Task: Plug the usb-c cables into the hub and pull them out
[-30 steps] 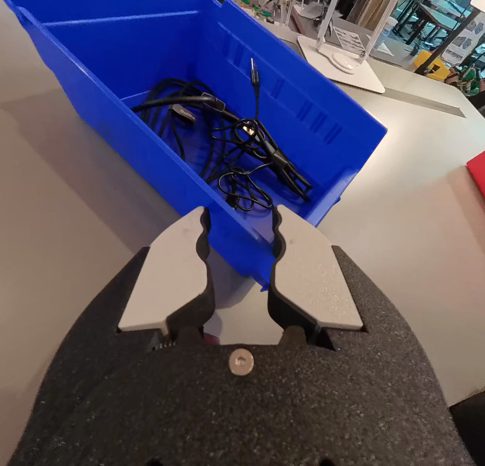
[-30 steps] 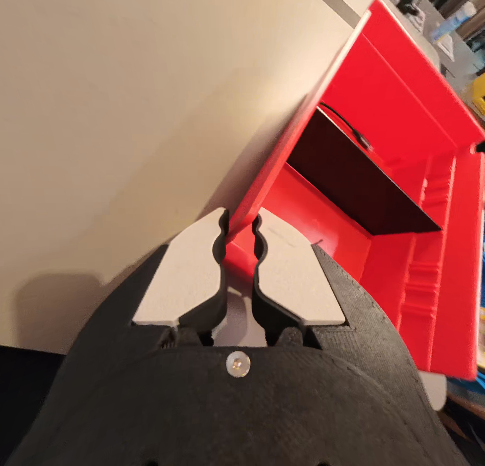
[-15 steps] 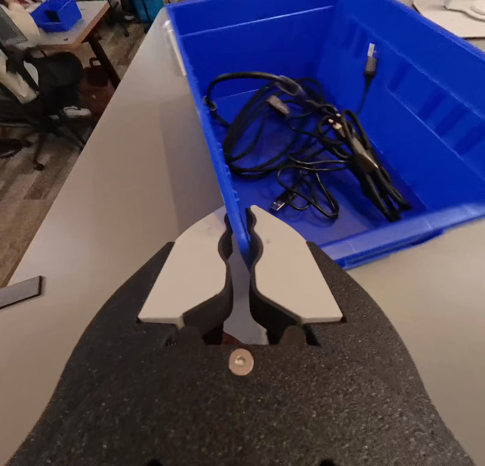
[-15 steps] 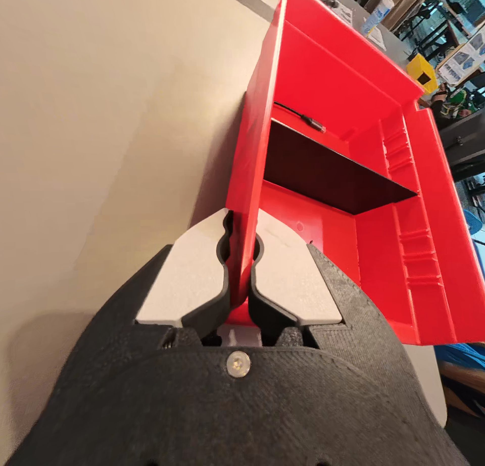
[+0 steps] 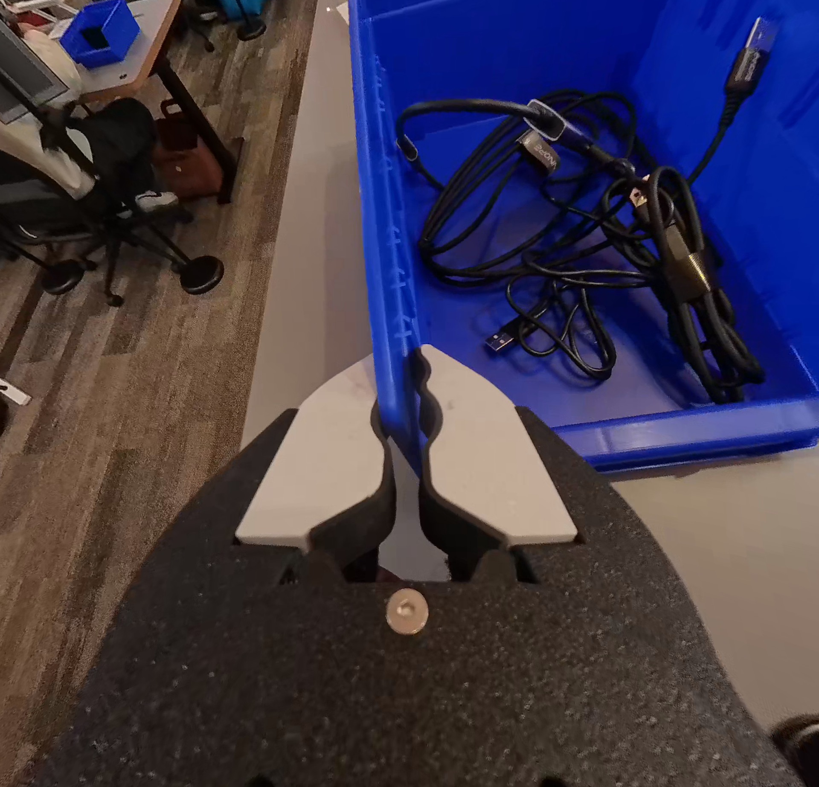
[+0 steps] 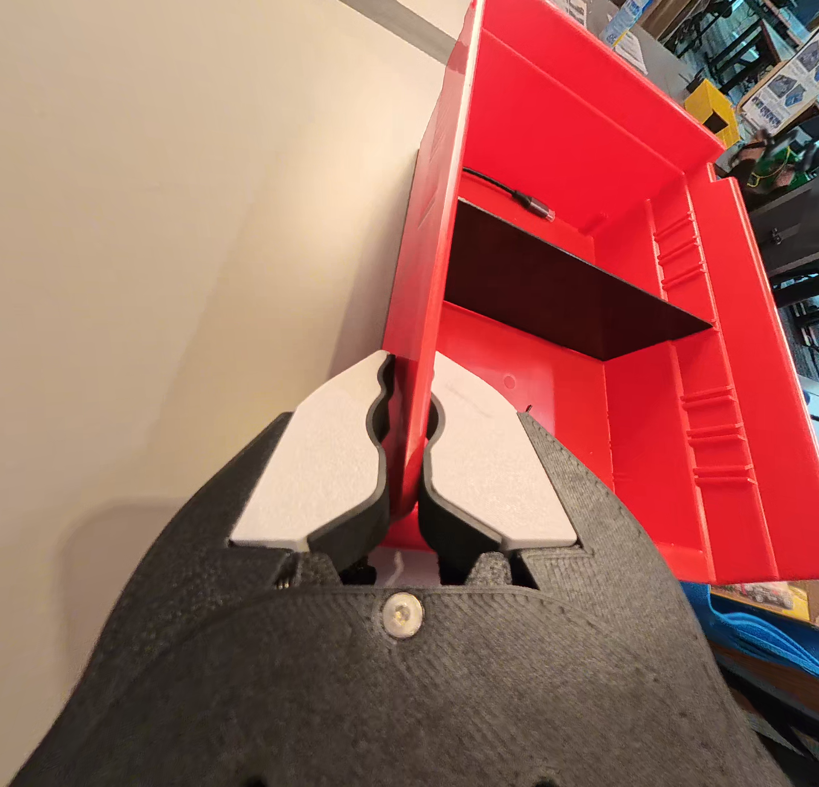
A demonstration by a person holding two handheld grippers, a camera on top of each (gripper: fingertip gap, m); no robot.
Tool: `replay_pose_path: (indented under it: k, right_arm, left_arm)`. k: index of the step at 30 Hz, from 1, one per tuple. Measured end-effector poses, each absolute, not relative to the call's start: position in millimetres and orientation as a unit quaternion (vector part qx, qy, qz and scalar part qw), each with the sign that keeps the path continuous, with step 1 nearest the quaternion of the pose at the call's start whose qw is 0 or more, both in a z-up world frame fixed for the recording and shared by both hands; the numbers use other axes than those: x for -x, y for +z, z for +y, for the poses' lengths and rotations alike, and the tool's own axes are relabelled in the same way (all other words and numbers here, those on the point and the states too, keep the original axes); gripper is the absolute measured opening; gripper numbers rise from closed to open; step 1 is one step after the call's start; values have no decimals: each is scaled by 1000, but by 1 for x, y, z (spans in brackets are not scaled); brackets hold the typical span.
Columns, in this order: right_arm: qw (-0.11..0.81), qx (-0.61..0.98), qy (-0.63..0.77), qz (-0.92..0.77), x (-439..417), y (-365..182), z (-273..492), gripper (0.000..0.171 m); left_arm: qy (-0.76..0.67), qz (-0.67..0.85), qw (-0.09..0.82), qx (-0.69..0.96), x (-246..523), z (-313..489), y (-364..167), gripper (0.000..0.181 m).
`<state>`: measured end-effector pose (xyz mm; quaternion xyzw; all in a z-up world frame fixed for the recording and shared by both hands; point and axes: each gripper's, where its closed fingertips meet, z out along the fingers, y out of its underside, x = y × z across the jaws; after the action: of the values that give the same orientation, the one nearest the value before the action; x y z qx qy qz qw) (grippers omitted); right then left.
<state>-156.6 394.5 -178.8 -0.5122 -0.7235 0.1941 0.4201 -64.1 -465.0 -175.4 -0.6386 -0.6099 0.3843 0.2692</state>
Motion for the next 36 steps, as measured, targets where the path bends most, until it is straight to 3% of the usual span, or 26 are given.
replay_pose_path:
  k: [23, 36]
  right_arm:
    - [393, 491, 242, -739, 155, -179, 443, 8]
    - [394, 483, 254, -739, 166, -179, 408, 8]
  left_arm:
    - [368, -558, 300, 681, 90, -537, -175, 6]
    - [365, -563, 306, 676, 90, -534, -175, 6]
